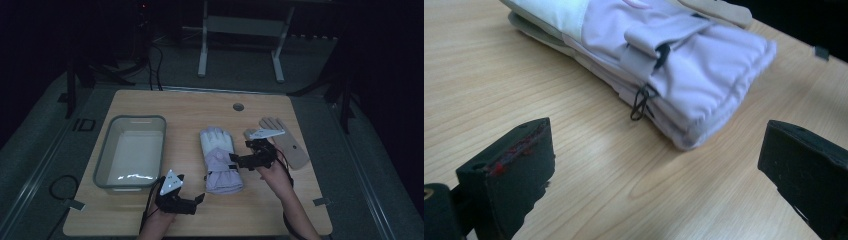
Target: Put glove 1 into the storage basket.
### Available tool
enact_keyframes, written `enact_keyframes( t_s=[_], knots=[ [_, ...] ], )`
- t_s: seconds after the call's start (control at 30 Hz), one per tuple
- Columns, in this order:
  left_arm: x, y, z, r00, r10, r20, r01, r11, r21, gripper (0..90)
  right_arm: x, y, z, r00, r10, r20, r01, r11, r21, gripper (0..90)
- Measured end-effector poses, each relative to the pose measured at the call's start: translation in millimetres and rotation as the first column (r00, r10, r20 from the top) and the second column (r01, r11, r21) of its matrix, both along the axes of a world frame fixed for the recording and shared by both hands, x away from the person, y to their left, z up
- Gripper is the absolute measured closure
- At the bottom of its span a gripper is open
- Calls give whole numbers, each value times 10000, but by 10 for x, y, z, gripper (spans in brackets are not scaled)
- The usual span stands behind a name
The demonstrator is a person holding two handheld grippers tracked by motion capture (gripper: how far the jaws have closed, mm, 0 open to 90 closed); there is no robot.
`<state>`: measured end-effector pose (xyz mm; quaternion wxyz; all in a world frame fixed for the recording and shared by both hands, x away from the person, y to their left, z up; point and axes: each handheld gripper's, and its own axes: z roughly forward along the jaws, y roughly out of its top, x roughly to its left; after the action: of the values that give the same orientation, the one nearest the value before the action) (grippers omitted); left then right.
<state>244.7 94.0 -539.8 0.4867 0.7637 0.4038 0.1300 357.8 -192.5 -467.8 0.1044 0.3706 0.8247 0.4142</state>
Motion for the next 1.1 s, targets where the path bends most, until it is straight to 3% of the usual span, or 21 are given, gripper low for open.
enact_keyframes(
  t_s=[0.07,0.17,0.27,0.33,0.4,0.47,0.63,0.77,0.93,1.0,1.1],
  knots=[
    [57,-51,92,9998,200,75,-202,9993,307,18,33,19,-22,9996,-209,-172,214,9993,298,97],
    [178,-115,228,9996,263,-81,-260,9987,430,63,130,93,-67,9974,-522,-504,535,9983,250,98],
    [307,-202,342,9989,295,-373,-271,9977,623,64,234,167,-114,9936,-523,-997,547,9983,210,192],
    [380,-252,383,9979,367,-531,-328,9968,724,72,289,177,-155,9904,-704,-1189,712,9975,27,307],
    [453,-301,370,9945,354,-984,-293,9976,626,125,340,144,-214,9845,-986,-1449,1004,9949,57,340],
    [513,-354,314,9883,316,-1490,-220,9976,658,129,374,83,-277,9756,-1046,-1931,1135,9929,358,409],
    [602,-467,106,9635,360,-2651,-206,9979,607,151,382,-13,-435,9561,-831,-2811,1143,9888,962,407],
    [626,-502,-21,9505,58,-3106,36,9996,295,181,388,-69,-586,9406,-899,-3274,1286,9868,985,390],
    [688,-501,-148,9291,-384,-3679,299,9991,-288,246,418,-134,-775,9109,-700,-4066,1398,9795,1447,378],
    [713,-494,-190,9189,-671,-3888,470,9970,-611,283,437,-154,-830,8938,-549,-4451,1453,9744,1715,400],
    [720,-519,-210,9190,-926,-3832,669,9946,-797,353,455,-172,-878,8830,-145,-4692,1296,9682,2139,497]
  ],
)
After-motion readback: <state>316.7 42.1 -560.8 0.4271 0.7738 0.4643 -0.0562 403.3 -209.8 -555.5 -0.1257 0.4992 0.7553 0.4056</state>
